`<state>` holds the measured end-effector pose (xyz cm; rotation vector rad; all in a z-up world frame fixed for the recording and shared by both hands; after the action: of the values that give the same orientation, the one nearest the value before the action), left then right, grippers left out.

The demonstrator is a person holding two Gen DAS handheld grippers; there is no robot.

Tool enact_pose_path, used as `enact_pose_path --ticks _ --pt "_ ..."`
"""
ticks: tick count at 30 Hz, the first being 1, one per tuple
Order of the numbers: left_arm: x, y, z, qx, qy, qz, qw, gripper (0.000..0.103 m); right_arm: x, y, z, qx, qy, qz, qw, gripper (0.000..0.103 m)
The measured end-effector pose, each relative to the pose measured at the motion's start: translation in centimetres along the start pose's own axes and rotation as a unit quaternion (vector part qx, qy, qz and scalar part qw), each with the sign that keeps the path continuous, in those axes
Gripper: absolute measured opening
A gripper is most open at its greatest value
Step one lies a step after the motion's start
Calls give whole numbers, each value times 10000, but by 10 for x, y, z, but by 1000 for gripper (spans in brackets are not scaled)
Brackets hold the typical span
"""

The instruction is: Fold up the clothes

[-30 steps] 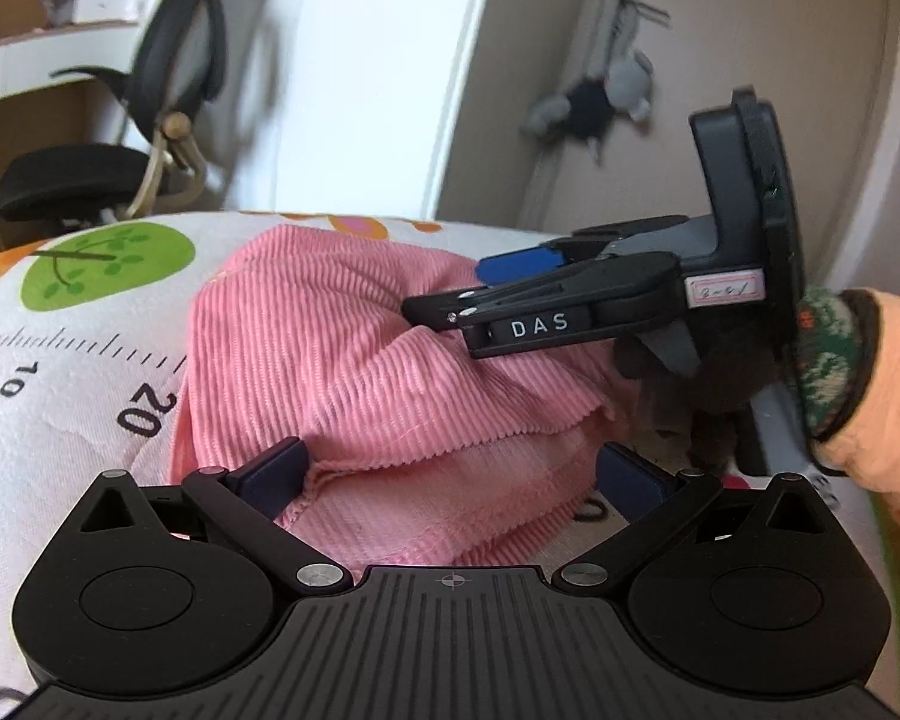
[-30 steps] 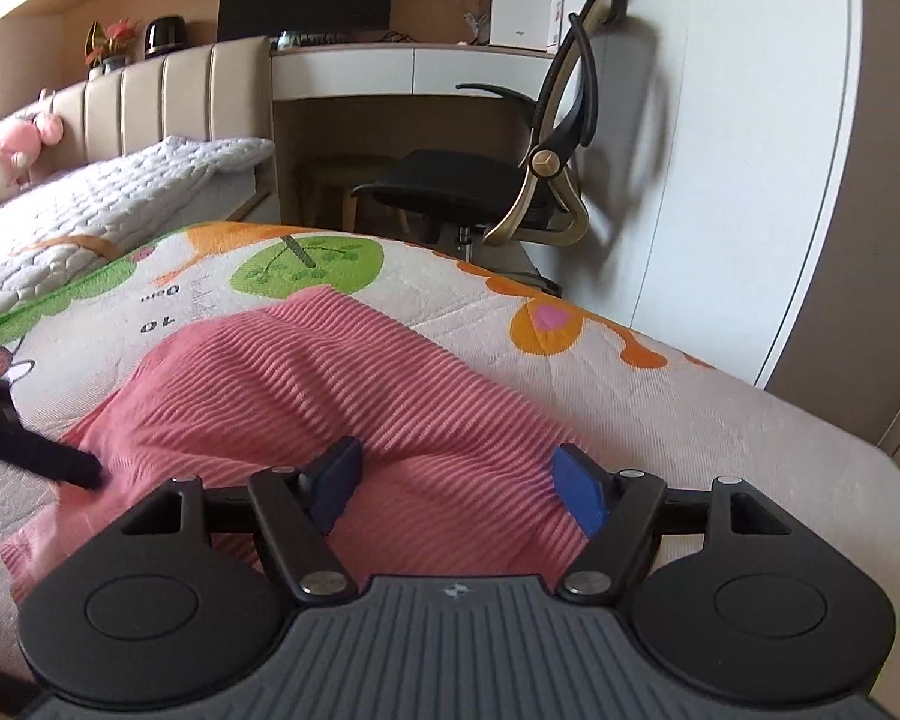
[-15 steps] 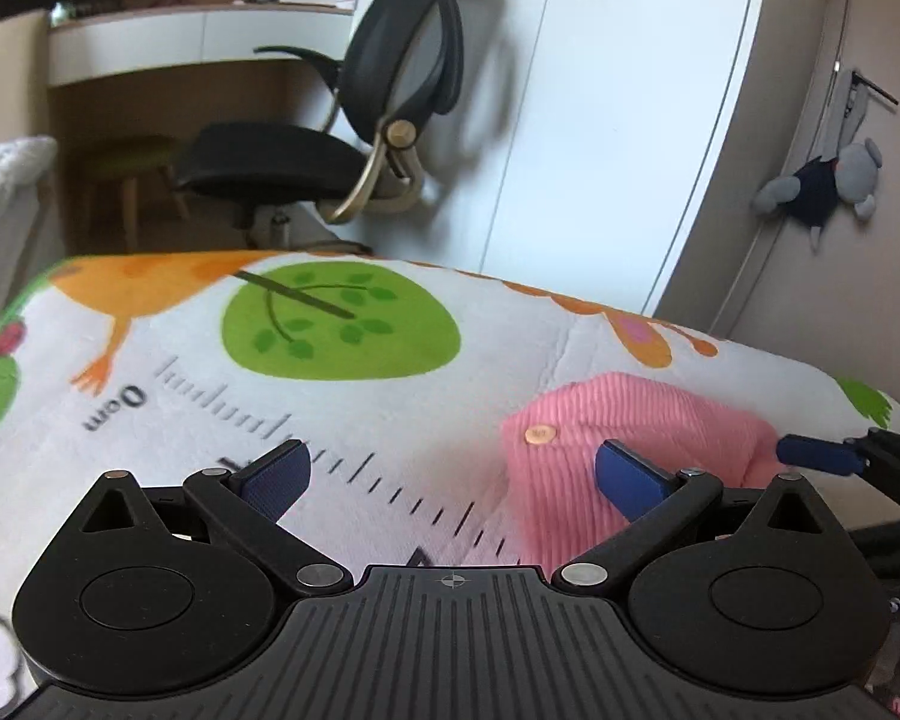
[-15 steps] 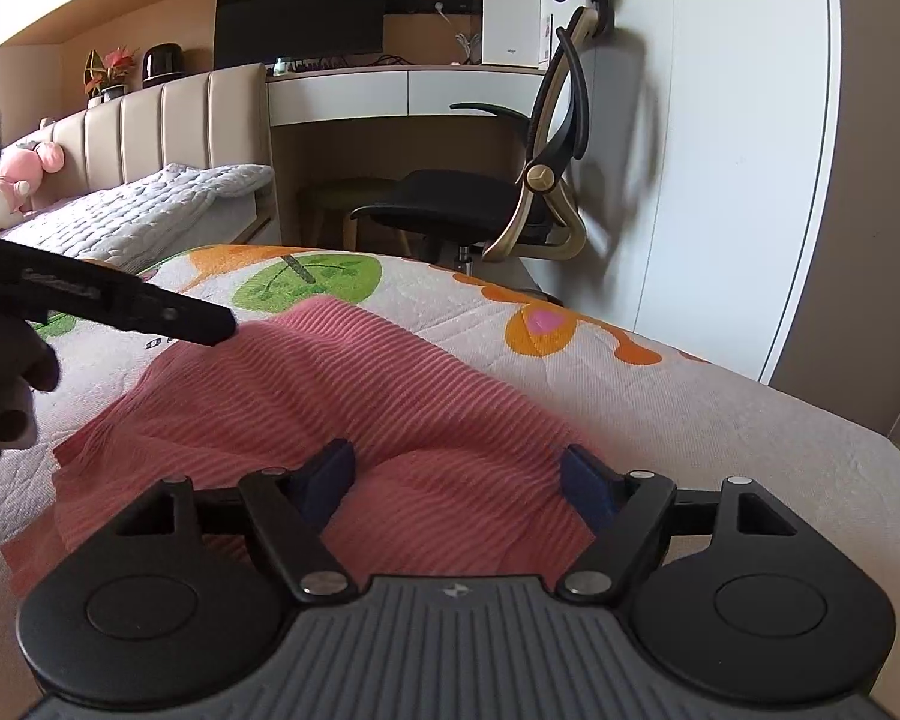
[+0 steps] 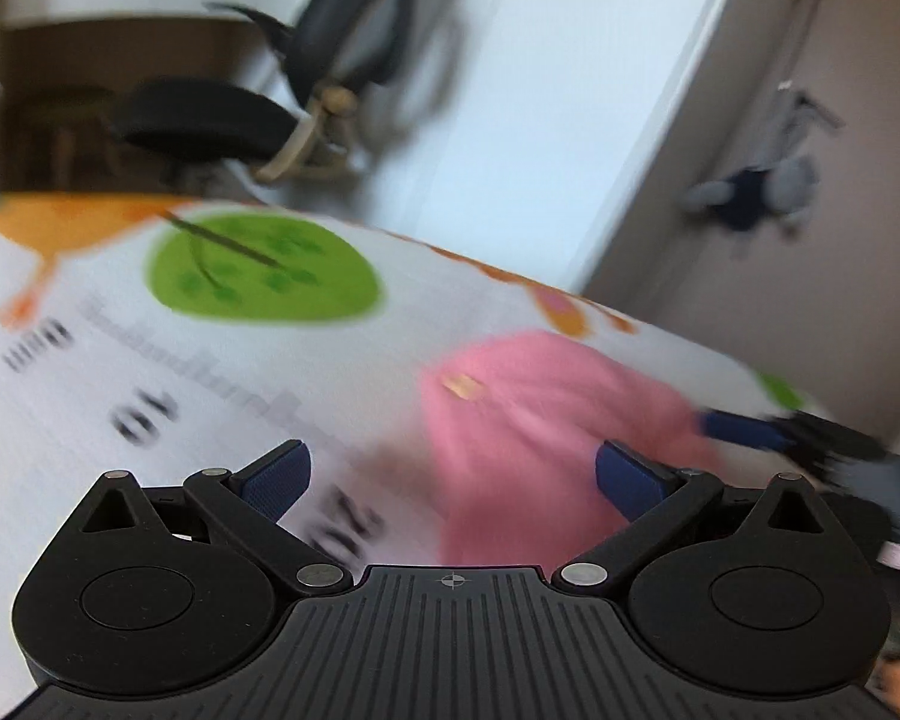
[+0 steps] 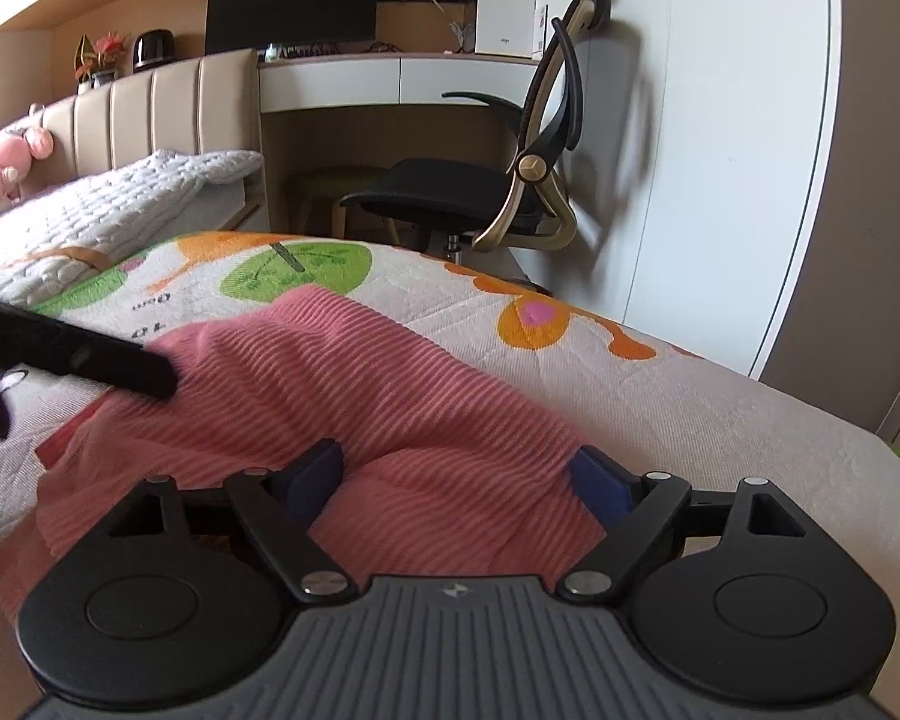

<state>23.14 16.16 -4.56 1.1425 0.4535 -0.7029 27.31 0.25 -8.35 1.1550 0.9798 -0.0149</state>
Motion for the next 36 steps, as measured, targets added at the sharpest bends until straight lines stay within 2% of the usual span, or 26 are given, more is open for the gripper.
enact_pose_path --ticks 3,6,9,13,16,19,20,21,23,27,31,35,36 --pt "-4 -12 12 280 -101 59 9995 103 1 2 -3 -125 -90 -23 9999 85" --pt "-8 -21 20 417 -134 148 9989 103 -18 -5 -9 -470 55 47 9989 85" --pt "-15 -34 25 596 -109 55 9981 103 -39 -13 -16 -838 221 127 9962 85" --pt "-21 -51 28 1033 160 -175 9944 103 -67 -24 -24 -1327 442 232 9899 85" --pt "-25 -56 25 997 233 -190 9946 103 -88 -32 -31 -1691 607 310 9832 85" --pt "-23 -55 24 879 215 -182 9957 103 -86 -58 -46 -2471 331 39 9684 85" --pt "-22 -55 25 881 226 -164 9957 103 -81 -65 -51 -2718 127 -2 9623 80" --pt "-21 -55 26 885 241 -146 9957 103 -76 -64 -54 -2806 20 24 9598 74" --pt "-20 -54 26 887 300 -115 9955 103 -67 -58 -58 -2870 -94 111 9578 71" --pt "-23 -52 20 850 570 -15 9947 103 -41 -40 -72 -3294 -350 395 9427 70" --pt "-26 -47 6 672 929 73 9934 103 -50 -36 -52 -2520 133 311 9671 69" --pt "-33 -48 2 694 993 89 9926 103 -62 -31 -31 -1627 676 193 9842 70" --pt "-36 -47 4 739 949 141 9926 103 -66 -30 -26 -1401 811 163 9867 74"
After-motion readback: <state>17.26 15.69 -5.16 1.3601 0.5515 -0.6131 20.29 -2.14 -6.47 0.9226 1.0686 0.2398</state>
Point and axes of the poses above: each gripper's, at about its wrist camera, not at the fingertips, and x roughly the way its jaws point, z to its right, y to its top, the point moved 7 cm from there along x, roughly the way its jaws point, and after that the axes turned 7 degrees about -z, right-handed, at the moved point
